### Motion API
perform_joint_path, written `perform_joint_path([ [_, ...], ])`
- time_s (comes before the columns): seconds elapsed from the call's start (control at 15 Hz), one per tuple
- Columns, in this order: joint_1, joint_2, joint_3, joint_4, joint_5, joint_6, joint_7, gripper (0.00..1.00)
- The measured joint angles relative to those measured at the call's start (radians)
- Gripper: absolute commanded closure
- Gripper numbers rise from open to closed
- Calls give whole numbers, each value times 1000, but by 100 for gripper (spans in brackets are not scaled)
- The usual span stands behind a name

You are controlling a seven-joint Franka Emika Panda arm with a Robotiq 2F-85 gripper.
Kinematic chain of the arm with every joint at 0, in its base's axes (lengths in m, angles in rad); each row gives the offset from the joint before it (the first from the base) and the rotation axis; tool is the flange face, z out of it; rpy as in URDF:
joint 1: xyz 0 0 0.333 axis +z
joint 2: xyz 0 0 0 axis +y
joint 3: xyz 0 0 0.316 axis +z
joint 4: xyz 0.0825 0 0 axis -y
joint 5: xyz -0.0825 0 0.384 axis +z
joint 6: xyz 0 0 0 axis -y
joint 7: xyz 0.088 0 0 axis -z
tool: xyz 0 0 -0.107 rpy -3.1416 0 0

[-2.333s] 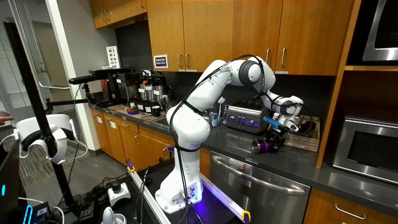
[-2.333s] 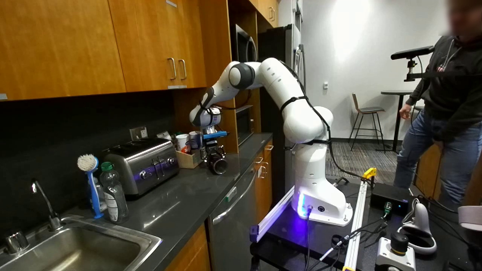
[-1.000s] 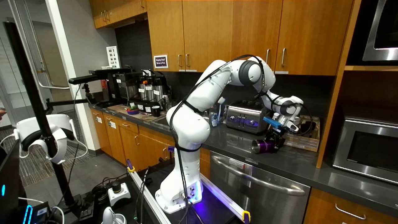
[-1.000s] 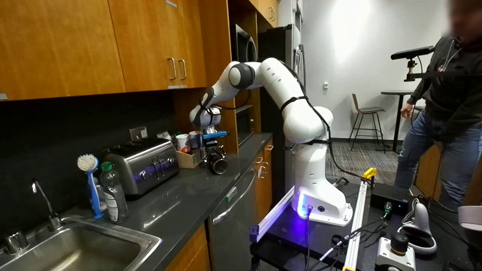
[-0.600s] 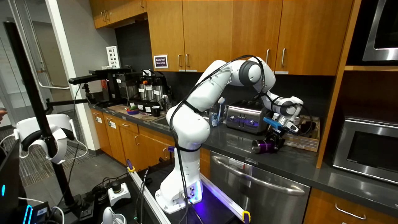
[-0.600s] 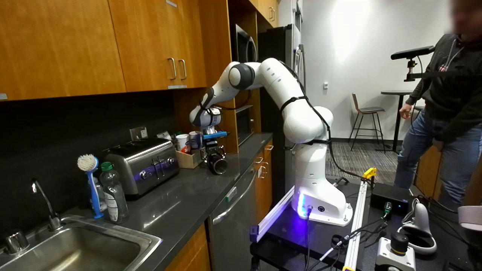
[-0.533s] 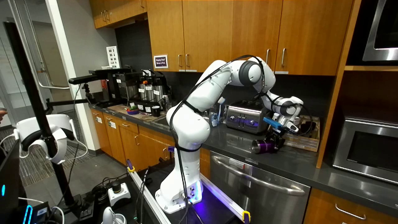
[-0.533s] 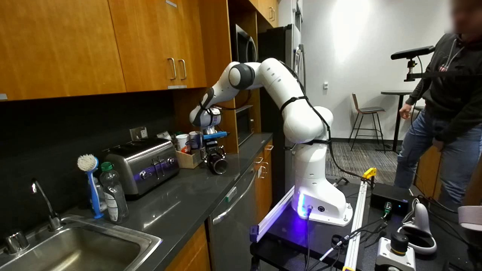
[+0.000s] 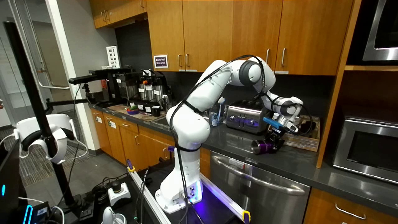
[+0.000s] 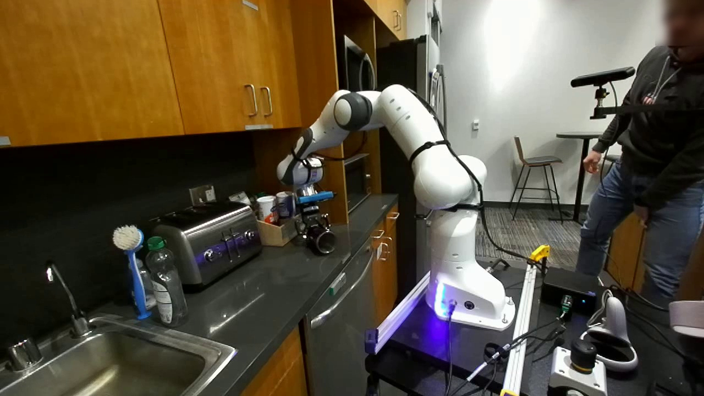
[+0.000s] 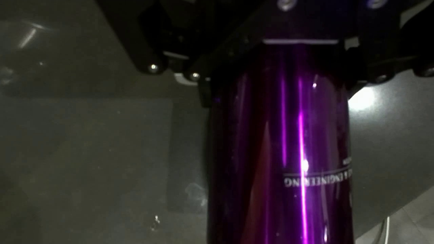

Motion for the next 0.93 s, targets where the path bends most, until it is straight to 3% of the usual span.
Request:
perform_joint_path([
  [0.53, -1, -1, -20, 6, -210, -407, -190, 44],
  [0.93, 14, 26, -4, 74, -395, -695, -326, 44],
])
